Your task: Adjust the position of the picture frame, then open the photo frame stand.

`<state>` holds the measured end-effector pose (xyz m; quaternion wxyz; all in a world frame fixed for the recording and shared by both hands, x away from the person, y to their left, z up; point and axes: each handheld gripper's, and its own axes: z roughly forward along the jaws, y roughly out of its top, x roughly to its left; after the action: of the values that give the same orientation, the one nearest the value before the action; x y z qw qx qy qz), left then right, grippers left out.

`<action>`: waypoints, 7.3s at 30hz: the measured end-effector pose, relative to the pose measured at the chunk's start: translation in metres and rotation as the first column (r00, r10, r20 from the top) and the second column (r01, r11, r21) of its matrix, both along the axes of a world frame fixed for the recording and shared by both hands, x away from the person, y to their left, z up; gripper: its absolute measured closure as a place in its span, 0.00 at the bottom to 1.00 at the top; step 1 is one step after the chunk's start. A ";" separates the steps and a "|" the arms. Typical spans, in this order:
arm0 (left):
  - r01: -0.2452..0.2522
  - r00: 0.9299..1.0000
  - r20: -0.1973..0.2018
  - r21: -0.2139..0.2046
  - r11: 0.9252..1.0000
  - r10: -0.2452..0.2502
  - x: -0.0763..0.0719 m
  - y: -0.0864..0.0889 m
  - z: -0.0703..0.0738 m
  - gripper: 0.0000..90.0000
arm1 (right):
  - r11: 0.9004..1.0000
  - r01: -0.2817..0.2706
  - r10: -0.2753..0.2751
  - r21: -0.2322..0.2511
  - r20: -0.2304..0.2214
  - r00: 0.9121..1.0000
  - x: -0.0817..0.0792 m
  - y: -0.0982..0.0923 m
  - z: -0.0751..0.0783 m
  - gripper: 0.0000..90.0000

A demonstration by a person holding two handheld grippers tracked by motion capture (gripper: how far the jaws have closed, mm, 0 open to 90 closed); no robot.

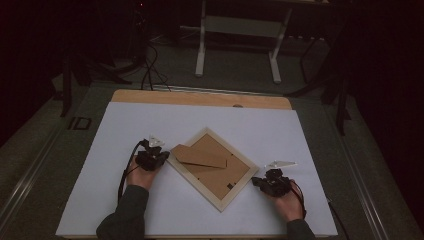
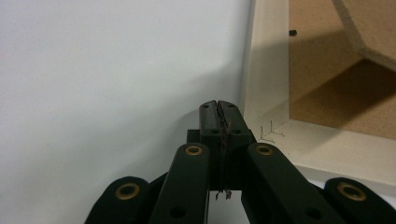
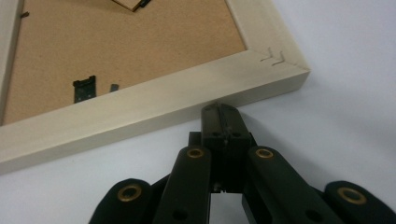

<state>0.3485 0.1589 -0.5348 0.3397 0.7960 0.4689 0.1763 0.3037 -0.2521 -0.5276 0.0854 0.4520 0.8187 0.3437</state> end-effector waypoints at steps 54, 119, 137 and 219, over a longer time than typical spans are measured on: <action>-0.032 0.997 -0.068 0.013 0.999 0.033 -0.068 -0.016 0.004 1.00 | 0.997 0.073 -0.073 -0.011 0.036 0.997 0.026 0.017 -0.002 1.00; -0.077 0.994 -0.077 -0.069 0.995 0.072 -0.071 -0.003 0.000 1.00 | 0.997 0.054 -0.054 0.059 0.007 0.999 0.018 0.024 -0.005 1.00; -0.083 0.995 -0.057 -0.061 0.995 0.080 -0.065 0.001 0.000 0.88 | 0.998 0.036 -0.038 0.055 0.027 0.999 0.019 0.022 -0.002 0.96; 0.107 0.988 -0.081 -0.267 0.958 -0.133 -0.016 -0.018 0.056 0.49 | 0.991 0.073 -0.083 0.112 0.085 0.993 0.019 -0.004 0.015 0.70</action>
<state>0.3326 0.1408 -0.4787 0.4287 0.7786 0.4551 0.0527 0.3227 -0.2556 -0.5122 0.1107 0.4718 0.7759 0.4040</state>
